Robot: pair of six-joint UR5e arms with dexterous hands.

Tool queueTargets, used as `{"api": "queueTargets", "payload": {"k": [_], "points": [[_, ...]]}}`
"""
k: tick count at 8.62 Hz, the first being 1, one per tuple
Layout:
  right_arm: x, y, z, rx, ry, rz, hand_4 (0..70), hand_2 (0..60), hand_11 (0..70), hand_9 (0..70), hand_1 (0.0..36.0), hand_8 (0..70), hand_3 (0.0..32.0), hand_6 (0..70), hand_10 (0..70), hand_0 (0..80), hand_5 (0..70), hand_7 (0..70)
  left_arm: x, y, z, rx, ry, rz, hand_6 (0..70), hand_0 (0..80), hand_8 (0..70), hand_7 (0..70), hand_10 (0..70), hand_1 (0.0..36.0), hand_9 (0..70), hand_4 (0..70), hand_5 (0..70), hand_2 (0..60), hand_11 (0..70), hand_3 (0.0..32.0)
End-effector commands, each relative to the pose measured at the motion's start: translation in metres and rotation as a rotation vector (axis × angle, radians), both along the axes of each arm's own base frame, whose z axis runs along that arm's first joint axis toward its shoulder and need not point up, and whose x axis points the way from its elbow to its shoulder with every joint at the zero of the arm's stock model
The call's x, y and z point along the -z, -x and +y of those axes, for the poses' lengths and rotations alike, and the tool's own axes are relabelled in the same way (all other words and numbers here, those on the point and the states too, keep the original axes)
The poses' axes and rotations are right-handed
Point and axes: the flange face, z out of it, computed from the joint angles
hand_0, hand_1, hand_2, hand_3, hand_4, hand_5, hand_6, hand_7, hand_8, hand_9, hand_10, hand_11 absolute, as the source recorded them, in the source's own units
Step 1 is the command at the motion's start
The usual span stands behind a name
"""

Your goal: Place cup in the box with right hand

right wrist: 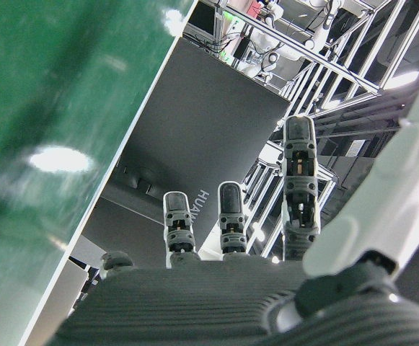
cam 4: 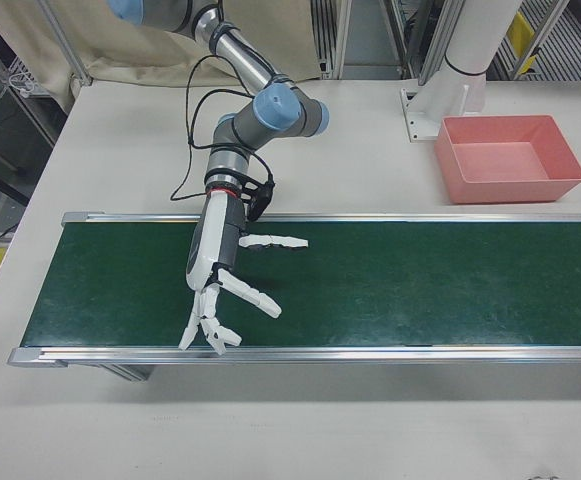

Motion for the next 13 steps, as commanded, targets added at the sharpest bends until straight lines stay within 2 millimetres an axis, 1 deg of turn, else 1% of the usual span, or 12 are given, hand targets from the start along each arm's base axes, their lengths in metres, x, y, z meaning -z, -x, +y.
{"api": "queueTargets", "payload": {"k": [1, 4, 5, 6, 7, 8, 9, 10, 13], "points": [[0.001, 0.004, 0.0, 0.005, -0.002, 0.0, 41.2, 8.4, 0.0, 21.5, 2.0, 10.5, 20.0, 5.1, 0.0, 43.0, 1.3, 39.6, 0.0, 0.0, 0.0, 0.0, 0.0, 0.0, 0.0, 0.0, 0.0, 0.0, 0.0, 0.0, 0.0, 0.0, 0.0, 0.0, 0.0, 0.0], [0.001, 0.004, 0.0, 0.005, -0.002, 0.0, 42.3, 8.5, 0.0, 21.8, 2.1, 10.7, 19.8, 5.2, 0.0, 43.2, 1.3, 40.0, 0.0, 0.0, 0.0, 0.0, 0.0, 0.0, 0.0, 0.0, 0.0, 0.0, 0.0, 0.0, 0.0, 0.0, 0.0, 0.0, 0.0, 0.0], [0.001, 0.004, 0.0, 0.005, -0.002, 0.0, 43.8, 8.8, 0.0, 21.8, 2.0, 10.6, 18.8, 5.3, 0.0, 43.2, 1.2, 40.0, 0.0, 0.0, 0.0, 0.0, 0.0, 0.0, 0.0, 0.0, 0.0, 0.0, 0.0, 0.0, 0.0, 0.0, 0.0, 0.0, 0.0, 0.0], [0.001, 0.004, 0.0, 0.007, 0.0, 0.001, 44.1, 8.8, 0.0, 21.8, 2.0, 10.6, 18.6, 5.3, 0.0, 43.1, 1.2, 40.1, 0.0, 0.0, 0.0, 0.0, 0.0, 0.0, 0.0, 0.0, 0.0, 0.0, 0.0, 0.0, 0.0, 0.0, 0.0, 0.0, 0.0, 0.0], [0.0, 0.006, 0.0, 0.008, 0.001, 0.003, 43.9, 9.0, 0.0, 21.9, 2.1, 10.7, 18.6, 5.3, 0.0, 43.1, 1.2, 39.9, 0.0, 0.0, 0.0, 0.0, 0.0, 0.0, 0.0, 0.0, 0.0, 0.0, 0.0, 0.0, 0.0, 0.0, 0.0, 0.0, 0.0, 0.0], [-0.005, 0.007, 0.0, 0.01, 0.009, 0.013, 44.4, 9.0, 0.0, 21.9, 2.0, 10.7, 18.4, 5.3, 0.0, 43.1, 1.2, 39.9, 0.0, 0.0, 0.0, -0.001, 0.0, 0.0, 0.0, 0.0, 0.0, 0.0, 0.0, 0.0, 0.0, 0.0, 0.0, 0.0, 0.0, 0.0], [-0.005, 0.014, 0.002, 0.022, 0.011, 0.017, 45.2, 9.0, 0.0, 21.9, 2.0, 10.8, 18.2, 5.4, 0.0, 43.1, 1.1, 40.1, 0.001, 0.0, -0.001, 0.0, -0.001, 0.0, 0.0, 0.0, 0.0, 0.0, 0.0, 0.0, 0.0, 0.0, 0.0, 0.0, 0.0, 0.0], [-0.005, 0.016, 0.002, 0.025, 0.011, 0.021, 45.6, 9.1, 0.0, 22.0, 1.9, 10.8, 17.8, 5.4, 0.0, 43.0, 1.1, 40.2, 0.0, 0.0, 0.0, 0.0, 0.0, 0.0, 0.0, 0.0, 0.0, 0.0, 0.0, 0.0, 0.0, 0.0, 0.0, 0.0, 0.0, 0.0], [-0.005, 0.016, 0.002, 0.025, 0.01, 0.022, 45.0, 9.4, 0.0, 22.0, 2.0, 10.8, 18.0, 5.3, 0.0, 43.0, 1.2, 40.0, 0.001, 0.0, -0.001, 0.0, -0.001, 0.0, 0.0, 0.0, 0.0, 0.0, 0.0, 0.0, 0.0, 0.0, 0.0, 0.0, 0.0, 0.0]]}}
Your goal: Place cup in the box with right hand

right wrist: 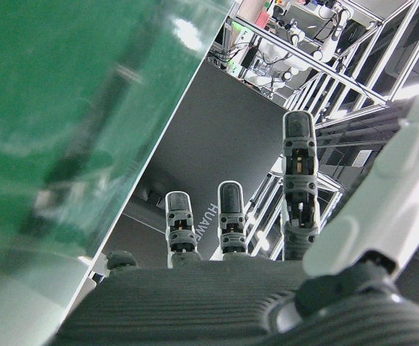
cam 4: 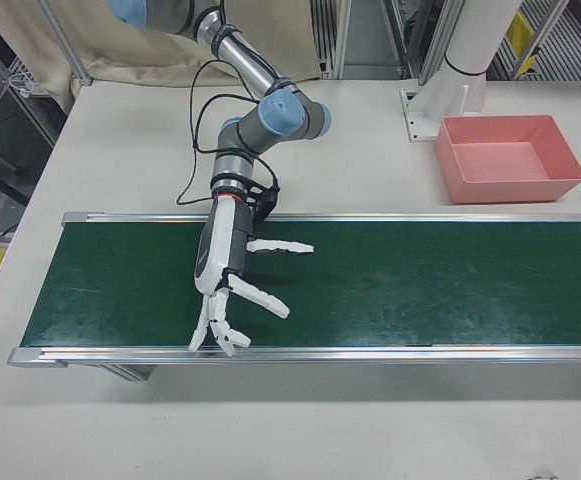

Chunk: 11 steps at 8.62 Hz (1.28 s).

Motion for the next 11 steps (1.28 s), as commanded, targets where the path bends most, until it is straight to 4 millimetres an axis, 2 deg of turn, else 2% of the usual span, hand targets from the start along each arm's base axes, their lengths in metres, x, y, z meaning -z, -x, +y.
{"api": "queueTargets", "payload": {"k": [1, 7, 11], "points": [[-0.0002, 0.0005, 0.0001, 0.001, 0.0, 0.002, 45.1, 9.2, 0.0, 21.9, 2.0, 10.8, 18.2, 5.3, 0.0, 43.1, 1.2, 39.9, -0.0001, 0.0001, 0.0, 0.001, 0.0, 0.0, 0.0, 0.0, 0.0, 0.0, 0.0, 0.0, 0.0, 0.0, 0.0, 0.0, 0.0, 0.0], [-0.0002, 0.0005, 0.0001, 0.001, 0.001, 0.003, 45.8, 9.1, 0.0, 22.0, 2.2, 10.8, 18.2, 5.3, 0.0, 43.5, 1.2, 40.0, -0.0001, 0.0001, 0.0001, 0.001, 0.0, 0.0, 0.0, 0.0, 0.0, 0.0, 0.0, 0.0, 0.0, 0.0, 0.0, 0.0, 0.0, 0.0], [-0.0018, -0.0078, -0.0014, -0.01, 0.003, 0.007, 46.2, 8.8, 0.0, 21.9, 2.1, 10.7, 18.0, 5.3, 0.0, 43.5, 1.1, 40.2, -0.0001, 0.0001, 0.0001, 0.001, 0.0, 0.0, 0.0, 0.0, 0.0, 0.0, 0.0, 0.0, 0.0, 0.0, 0.0, 0.0, 0.0, 0.0]]}}
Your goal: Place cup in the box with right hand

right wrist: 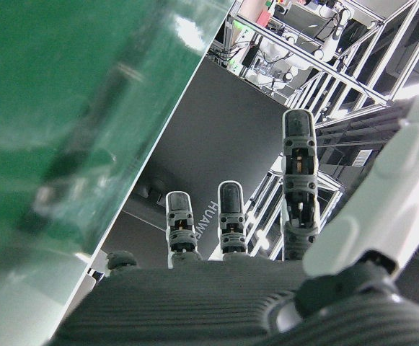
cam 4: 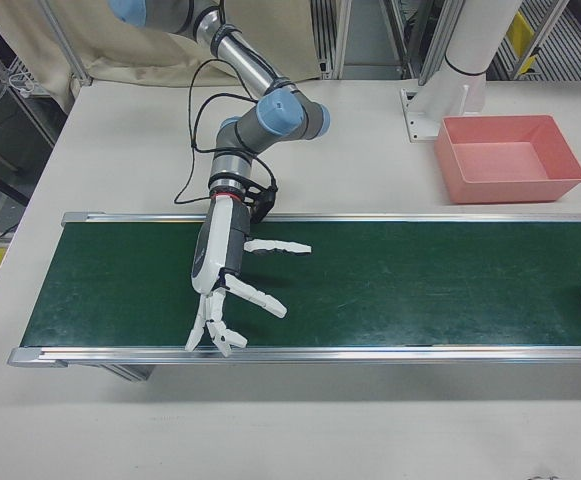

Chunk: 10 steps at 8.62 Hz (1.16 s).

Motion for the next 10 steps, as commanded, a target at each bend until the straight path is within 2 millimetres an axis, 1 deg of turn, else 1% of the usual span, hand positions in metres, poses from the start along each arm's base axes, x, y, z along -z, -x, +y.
{"api": "queueTargets", "payload": {"k": [1, 2, 3, 7, 10], "points": [[-0.0009, -0.0031, -0.0004, -0.003, 0.002, 0.004, 46.4, 7.0, 0.0, 22.0, 1.6, 10.6, 18.6, 5.3, 0.0, 43.5, 1.0, 40.4, 0.0, 0.0001, 0.0, 0.001, 0.0, 0.0, 0.0, 0.0, 0.0, 0.0, 0.0, 0.0, 0.0, 0.0, 0.0, 0.0, 0.0, 0.0], [-0.0009, -0.0031, -0.0004, -0.003, 0.002, 0.004, 46.0, 5.3, 0.0, 21.9, 1.3, 10.4, 19.8, 5.1, 0.0, 43.6, 0.9, 40.2, 0.0, -0.0001, 0.0, -0.001, 0.0, 0.0, 0.0, 0.0, 0.0, 0.0, 0.0, 0.0, 0.0, 0.0, 0.0, 0.0, 0.0, 0.0], [-0.0009, -0.0031, -0.0004, -0.003, 0.002, 0.004, 45.0, 6.5, 0.0, 21.9, 2.0, 10.5, 20.0, 5.1, 0.0, 44.2, 1.1, 40.3, 0.0008, 0.0, -0.0006, 0.001, -0.001, 0.0, 0.0, 0.0, 0.0, 0.0, 0.0, 0.0, 0.0, 0.0, 0.0, 0.0, 0.0, 0.0], [-0.0001, -0.0028, -0.0008, -0.003, 0.0, 0.003, 48.0, 8.0, 0.0, 22.0, 2.2, 10.4, 18.6, 5.3, 0.0, 44.2, 1.0, 40.6, 0.0008, 0.0, -0.0006, 0.001, -0.001, 0.0, 0.0, 0.0, 0.0, 0.0, 0.0, 0.0, 0.0, 0.0, 0.0, 0.0, 0.0, 0.0], [-0.001, -0.0032, -0.0002, -0.003, 0.003, 0.005, 48.4, 8.3, 0.0, 22.0, 2.2, 10.4, 18.6, 5.3, 0.0, 44.1, 1.0, 40.6, 0.0008, 0.0, -0.0006, 0.001, -0.001, 0.0, 0.0, 0.0, 0.0, 0.0, 0.0, 0.0, 0.0, 0.0, 0.0, 0.0, 0.0, 0.0]]}}
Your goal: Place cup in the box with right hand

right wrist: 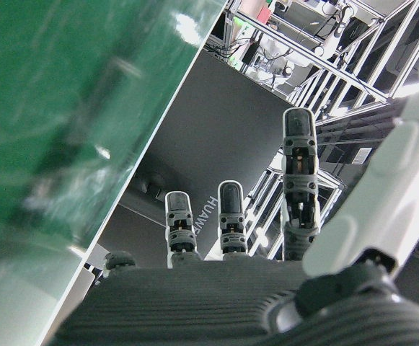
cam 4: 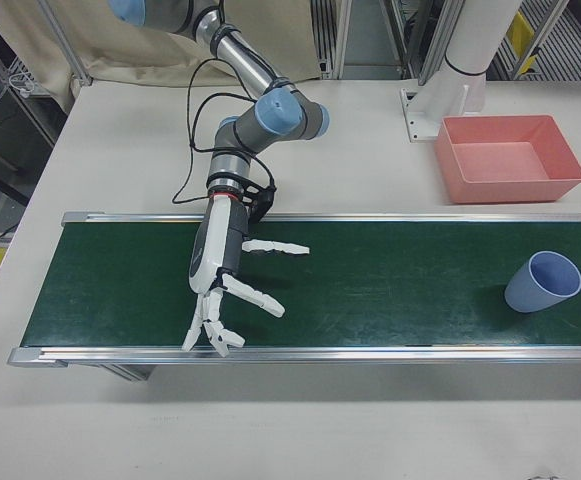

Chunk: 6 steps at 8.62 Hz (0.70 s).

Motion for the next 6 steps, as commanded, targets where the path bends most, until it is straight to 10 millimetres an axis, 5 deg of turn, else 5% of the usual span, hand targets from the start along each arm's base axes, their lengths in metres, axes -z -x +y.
{"api": "queueTargets", "payload": {"k": [1, 6], "points": [[-0.0007, -0.0004, 0.0005, 0.0, 0.002, 0.002, 48.9, 8.4, 0.0, 22.1, 2.2, 10.4, 18.6, 5.3, 0.0, 44.2, 0.9, 40.8, 0.0005, 0.0, -0.0003, 0.0, -0.001, 0.0, 0.0, 0.0, 0.0, 0.0, 0.0, 0.0, 0.0, 0.0, 0.0, 0.0, 0.0, 0.0], [-0.0007, 0.0004, 0.0007, 0.002, 0.002, 0.002, 48.1, 6.4, 0.0, 22.1, 1.7, 10.4, 19.6, 5.1, 0.0, 44.2, 0.9, 40.5, 0.0005, 0.0, -0.0003, 0.0, -0.001, 0.0, 0.0, 0.0, 0.0, 0.0, 0.0, 0.0, 0.0, 0.0, 0.0, 0.0, 0.0, 0.0]]}}
